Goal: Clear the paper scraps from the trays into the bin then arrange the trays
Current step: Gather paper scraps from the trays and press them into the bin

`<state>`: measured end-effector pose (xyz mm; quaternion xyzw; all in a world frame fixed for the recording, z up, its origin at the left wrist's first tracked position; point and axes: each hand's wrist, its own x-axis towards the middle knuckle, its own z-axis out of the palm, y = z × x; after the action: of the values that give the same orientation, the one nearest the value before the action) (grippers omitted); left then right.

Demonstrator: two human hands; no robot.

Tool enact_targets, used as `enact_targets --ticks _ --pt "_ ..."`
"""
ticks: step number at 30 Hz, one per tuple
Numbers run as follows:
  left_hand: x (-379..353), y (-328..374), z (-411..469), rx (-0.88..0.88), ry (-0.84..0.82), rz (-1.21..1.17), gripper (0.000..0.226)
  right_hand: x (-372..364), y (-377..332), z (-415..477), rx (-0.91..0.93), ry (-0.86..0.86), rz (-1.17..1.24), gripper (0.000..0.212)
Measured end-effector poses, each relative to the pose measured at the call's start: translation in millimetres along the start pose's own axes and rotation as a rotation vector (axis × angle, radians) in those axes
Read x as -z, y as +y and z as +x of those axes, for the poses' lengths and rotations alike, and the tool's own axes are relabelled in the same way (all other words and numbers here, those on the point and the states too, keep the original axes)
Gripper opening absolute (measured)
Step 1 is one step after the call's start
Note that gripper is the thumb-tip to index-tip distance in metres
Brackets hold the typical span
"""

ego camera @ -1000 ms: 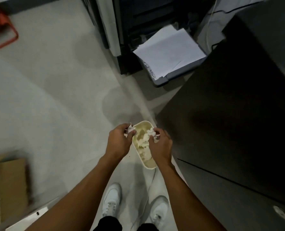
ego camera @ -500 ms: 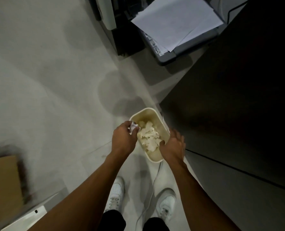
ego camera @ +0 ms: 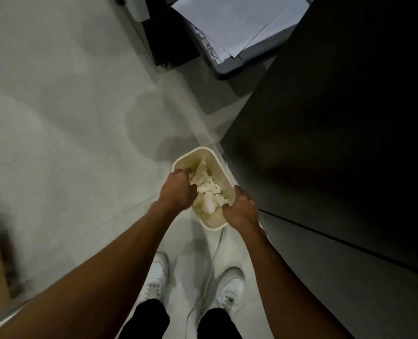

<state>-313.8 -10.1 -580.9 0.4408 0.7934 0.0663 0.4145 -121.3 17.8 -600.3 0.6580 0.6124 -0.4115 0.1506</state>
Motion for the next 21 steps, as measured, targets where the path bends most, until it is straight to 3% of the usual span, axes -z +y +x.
enact_targets --ticks 8,21 --pt "35 5 -53 0.004 -0.004 -0.06 0.037 45 -27 -49 0.011 0.02 0.064 0.072" --pt "177 125 -182 -0.154 0.062 -0.164 0.032 164 -121 -220 0.133 0.155 0.35 0.073"
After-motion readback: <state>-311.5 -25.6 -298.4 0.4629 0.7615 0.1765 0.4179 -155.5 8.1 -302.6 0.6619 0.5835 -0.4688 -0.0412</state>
